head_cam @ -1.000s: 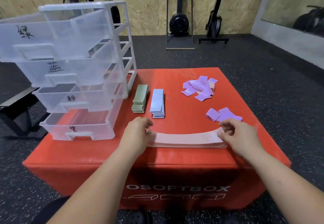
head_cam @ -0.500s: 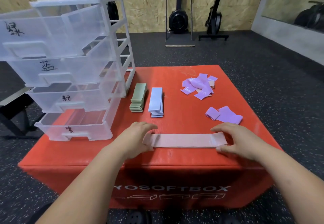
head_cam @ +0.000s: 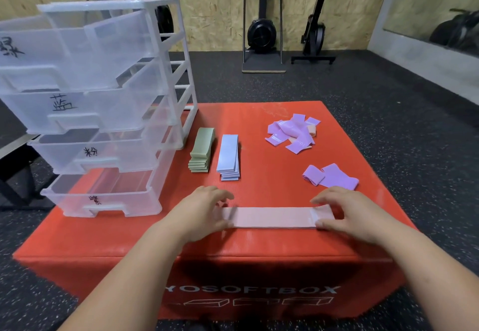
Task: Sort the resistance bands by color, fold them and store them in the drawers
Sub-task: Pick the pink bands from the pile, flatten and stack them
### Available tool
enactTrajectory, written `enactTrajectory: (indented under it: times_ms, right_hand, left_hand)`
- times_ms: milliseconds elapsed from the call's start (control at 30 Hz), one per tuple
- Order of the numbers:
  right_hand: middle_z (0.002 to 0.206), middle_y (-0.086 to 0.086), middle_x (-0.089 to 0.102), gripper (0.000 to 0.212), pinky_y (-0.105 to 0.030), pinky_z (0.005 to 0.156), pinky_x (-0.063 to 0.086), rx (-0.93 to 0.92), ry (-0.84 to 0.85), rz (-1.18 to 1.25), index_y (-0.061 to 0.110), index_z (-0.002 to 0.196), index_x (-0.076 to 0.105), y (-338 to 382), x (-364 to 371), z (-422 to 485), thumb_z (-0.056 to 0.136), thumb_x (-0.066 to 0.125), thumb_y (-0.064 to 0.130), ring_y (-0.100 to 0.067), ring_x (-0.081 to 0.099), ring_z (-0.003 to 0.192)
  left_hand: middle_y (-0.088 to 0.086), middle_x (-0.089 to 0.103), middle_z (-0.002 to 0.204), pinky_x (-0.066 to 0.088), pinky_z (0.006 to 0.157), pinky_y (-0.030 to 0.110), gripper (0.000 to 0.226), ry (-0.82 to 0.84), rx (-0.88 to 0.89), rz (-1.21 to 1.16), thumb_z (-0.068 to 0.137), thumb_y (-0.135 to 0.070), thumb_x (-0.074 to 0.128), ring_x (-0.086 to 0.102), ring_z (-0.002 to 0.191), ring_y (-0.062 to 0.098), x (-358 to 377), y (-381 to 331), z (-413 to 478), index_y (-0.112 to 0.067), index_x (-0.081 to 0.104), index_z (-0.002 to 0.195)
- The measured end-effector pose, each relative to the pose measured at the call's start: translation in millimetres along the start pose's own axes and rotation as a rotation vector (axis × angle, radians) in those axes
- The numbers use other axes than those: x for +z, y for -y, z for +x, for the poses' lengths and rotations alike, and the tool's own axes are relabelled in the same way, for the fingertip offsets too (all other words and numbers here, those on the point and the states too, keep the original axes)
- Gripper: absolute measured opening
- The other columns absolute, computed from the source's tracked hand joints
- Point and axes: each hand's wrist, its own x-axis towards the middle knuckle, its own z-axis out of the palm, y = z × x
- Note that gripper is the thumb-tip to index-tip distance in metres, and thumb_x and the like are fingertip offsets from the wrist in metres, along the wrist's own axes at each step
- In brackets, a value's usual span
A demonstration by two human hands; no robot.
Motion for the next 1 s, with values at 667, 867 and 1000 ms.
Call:
enactTrajectory:
  times_ms: [667,867,1000]
  right_hand:
    - [0.169,0.008,0.026,0.055,-0.048,0.120,0.034,0.361,0.001,-0.285,0.026,0.157,0.041,-46,-2,173,0.106,0.044,0.047,-0.027,0.019,0.156]
    - [0.155,0.004,0.044,0.047,-0.046,0.108,0.044,0.282,-0.099,-0.340,0.024,0.150,0.049,-54,0,191,0.106,0.045,0.040,-0.026,0.040,0.141]
    - [0.125,0.004,0.066,0.028,-0.044,0.092,0.051,0.167,-0.335,-0.280,0.028,0.123,0.071,-36,-29,188,0.096,0.066,0.030,-0.027,0.058,0.116]
  left_hand:
    - [-0.011,0.050,0.140,0.045,0.109,0.039,0.051,-0.090,0.173,-0.101,0.094,-0.046,0.069,0.047,0.129,0.018,58,-50,123,-0.035,0.055,0.142]
    - [-0.010,0.050,0.139,0.042,0.110,0.037,0.050,-0.080,0.179,-0.091,0.095,-0.047,0.068,0.047,0.126,0.018,61,-45,131,-0.036,0.055,0.141]
    - [-0.013,0.049,0.140,0.043,0.111,0.036,0.049,-0.082,0.158,-0.136,0.096,-0.046,0.068,0.046,0.129,0.015,58,-45,132,-0.036,0.055,0.142]
